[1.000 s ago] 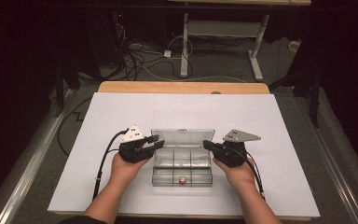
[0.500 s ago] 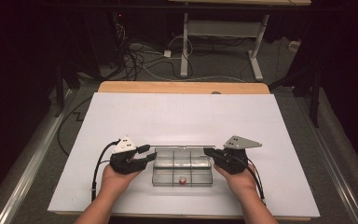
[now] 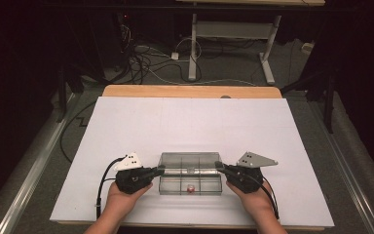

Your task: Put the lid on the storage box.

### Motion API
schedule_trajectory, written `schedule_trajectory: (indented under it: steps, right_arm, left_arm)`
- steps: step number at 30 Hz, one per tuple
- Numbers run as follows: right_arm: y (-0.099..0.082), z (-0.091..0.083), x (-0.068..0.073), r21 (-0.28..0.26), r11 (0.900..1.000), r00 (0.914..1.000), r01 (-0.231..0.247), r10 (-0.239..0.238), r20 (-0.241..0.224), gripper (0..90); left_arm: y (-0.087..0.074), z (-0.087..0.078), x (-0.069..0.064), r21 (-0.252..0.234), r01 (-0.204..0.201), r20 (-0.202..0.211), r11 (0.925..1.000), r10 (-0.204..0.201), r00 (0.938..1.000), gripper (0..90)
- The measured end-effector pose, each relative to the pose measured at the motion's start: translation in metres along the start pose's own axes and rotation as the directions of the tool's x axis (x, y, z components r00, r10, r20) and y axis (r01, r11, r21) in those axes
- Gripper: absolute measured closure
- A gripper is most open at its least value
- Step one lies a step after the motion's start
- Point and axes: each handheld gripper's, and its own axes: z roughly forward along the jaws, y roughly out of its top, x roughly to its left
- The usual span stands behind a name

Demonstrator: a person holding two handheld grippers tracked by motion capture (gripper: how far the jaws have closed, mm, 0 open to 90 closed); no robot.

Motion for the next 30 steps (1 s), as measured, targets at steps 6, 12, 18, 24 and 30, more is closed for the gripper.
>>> schedule_trajectory:
  steps: [6,12,18,24,30]
  right_arm:
    - [-0.006,-0.008,-0.002,0.002,1.0,1.0,-0.004,0.004,0.003,90.0]
    - [-0.011,-0.016,-0.005,0.005,1.0,0.9999,-0.005,0.005,0.016,90.0]
    - [-0.019,-0.022,-0.01,0.017,0.9998,0.999,-0.011,0.01,0.045,90.0]
    - [-0.031,-0.028,-0.02,0.076,0.9969,0.9944,-0.023,0.015,0.105,85.4]
    - [-0.043,-0.033,-0.026,0.148,0.9877,0.9917,-0.049,0.03,0.125,50.5]
  left_arm:
    - [-0.003,0.001,-0.003,0.004,-0.011,-0.009,0.9999,0.011,0.9999,87.8]
    - [-0.005,0.0,-0.002,0.01,0.017,0.007,0.9998,-0.017,0.9998,87.8]
    - [-0.008,0.002,-0.003,0.031,0.007,0.006,0.9995,-0.007,1.0,87.9]
    - [-0.009,0.002,-0.004,0.04,-0.005,-0.001,0.9992,0.005,1.0,87.8]
    - [-0.012,-0.002,-0.004,0.047,-0.012,-0.002,0.9988,0.012,0.9999,87.8]
